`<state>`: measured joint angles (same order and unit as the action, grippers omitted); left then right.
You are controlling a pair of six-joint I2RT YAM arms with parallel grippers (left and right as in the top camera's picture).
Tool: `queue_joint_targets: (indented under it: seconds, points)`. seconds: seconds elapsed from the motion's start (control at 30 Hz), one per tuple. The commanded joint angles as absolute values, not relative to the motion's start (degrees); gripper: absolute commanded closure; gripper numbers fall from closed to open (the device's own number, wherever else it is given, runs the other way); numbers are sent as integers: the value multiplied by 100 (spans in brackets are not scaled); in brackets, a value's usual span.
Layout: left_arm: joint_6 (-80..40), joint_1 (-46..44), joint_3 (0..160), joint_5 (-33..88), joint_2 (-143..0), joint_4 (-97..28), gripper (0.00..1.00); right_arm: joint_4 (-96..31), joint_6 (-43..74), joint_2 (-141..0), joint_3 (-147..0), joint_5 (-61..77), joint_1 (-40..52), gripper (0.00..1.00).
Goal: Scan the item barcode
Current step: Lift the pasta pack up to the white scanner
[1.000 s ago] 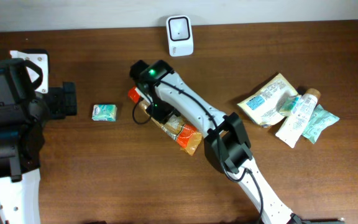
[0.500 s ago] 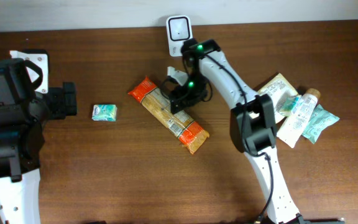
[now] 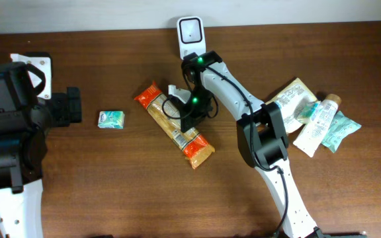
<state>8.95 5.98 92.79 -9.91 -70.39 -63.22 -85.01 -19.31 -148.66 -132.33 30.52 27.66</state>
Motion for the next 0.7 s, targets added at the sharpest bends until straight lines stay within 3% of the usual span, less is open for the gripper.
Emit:
queue_joint_targets:
  seconds: [0.0, 0.23, 0.33, 0.43, 0.5, 0.57, 0.67]
  points:
    - [823, 617, 9303, -993, -7017, -6318, 1, -8757, -2189, -14883, -13677, 3610, 2648, 96]
    - [823, 617, 9303, -993, -7017, -6318, 1, -9585, -2359, -14370, -16092, 6311, 1688, 96]
    - [823, 617, 9303, -993, -7017, -6318, 1, -9732, -2204, -14348, -17008, 6836, 1400, 96]
    - [823, 617, 9303, -993, -7017, -6318, 1, -9660, -1933, -14333, -17375, 5575, 1417, 96]
    - [823, 617, 9303, -993, -7017, -6318, 1, -9275, -1260, -14341, -17380, 3168, 1625, 96]
    - [823, 617, 9303, -993, -7017, -6318, 1, -8888, -1149, -14365, -17380, 1605, 1887, 96]
    - [823, 617, 9303, -991, -7017, -6318, 1, -7437, -1149, -14394, -17235, -126, 2222, 96]
